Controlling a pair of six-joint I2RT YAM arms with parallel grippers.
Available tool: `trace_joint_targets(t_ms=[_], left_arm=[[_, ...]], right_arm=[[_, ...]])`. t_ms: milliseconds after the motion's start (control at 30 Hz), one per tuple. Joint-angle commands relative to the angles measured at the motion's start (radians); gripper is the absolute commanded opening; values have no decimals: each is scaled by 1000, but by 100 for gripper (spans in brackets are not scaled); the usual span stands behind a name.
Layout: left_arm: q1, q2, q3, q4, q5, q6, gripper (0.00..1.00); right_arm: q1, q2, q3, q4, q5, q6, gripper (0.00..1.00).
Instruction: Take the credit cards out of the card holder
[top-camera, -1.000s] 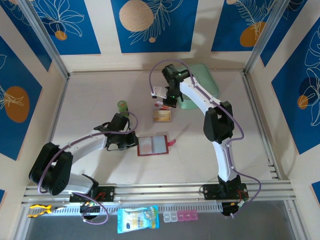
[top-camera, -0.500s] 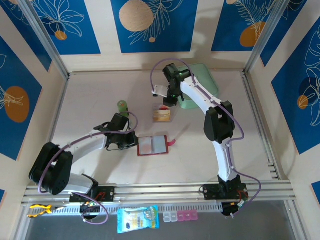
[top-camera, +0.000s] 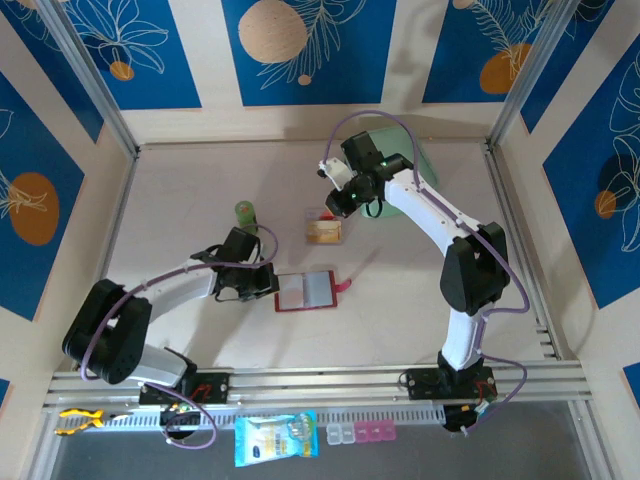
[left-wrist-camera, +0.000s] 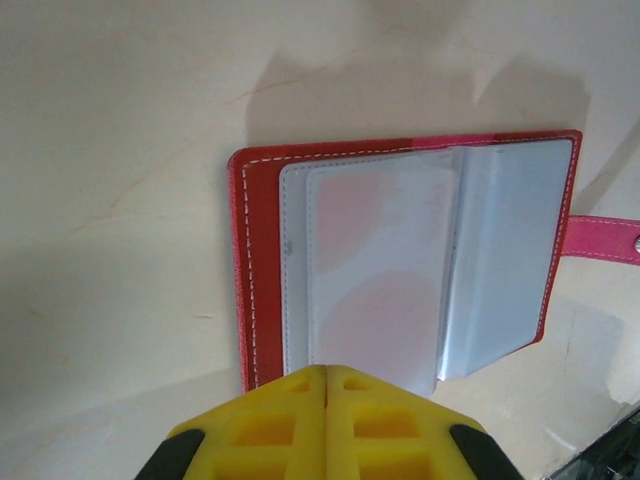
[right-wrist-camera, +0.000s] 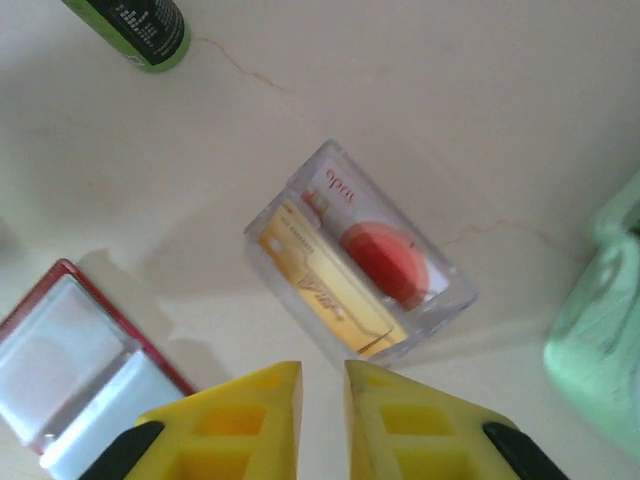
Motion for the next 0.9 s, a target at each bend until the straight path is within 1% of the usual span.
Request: trace_joint_targets(t_ms=[0,100,233,333,400,467,567,700,800,867], left_arm=[[7,19,-26,17,27,6,5],[6,36,-34,36,38,1,4],[6,52,-39,54,40,-3,4],[6,58,-34,42,31,4,3],[7,61,-33,35,23,9,3],[6,65,-30,33,20,12,3],[6,72,-28,31,14,14,3],[6,74,-29,29,2,15,2],[7,64,-31,22,-9,21,2],[7,67,-28,16,-11,26,2]], right_arm=[[25,-54,-87,90,-63,265,17],[44,-91,-173,139,-110,385,11],[72,-105,-241,154,-141,500,7],[81,-83,-243,117,-175,560,4],[92,-76,-259,123,-205,578,3],[108,-72,-276,129,-208,605,1],[129,-63,-311,153,-244,670,0],[149,-74,-408,271,-327,783,3],[175,-77,-452,314,-325,822,4],[192,-72,-461,316,-309,836,3]])
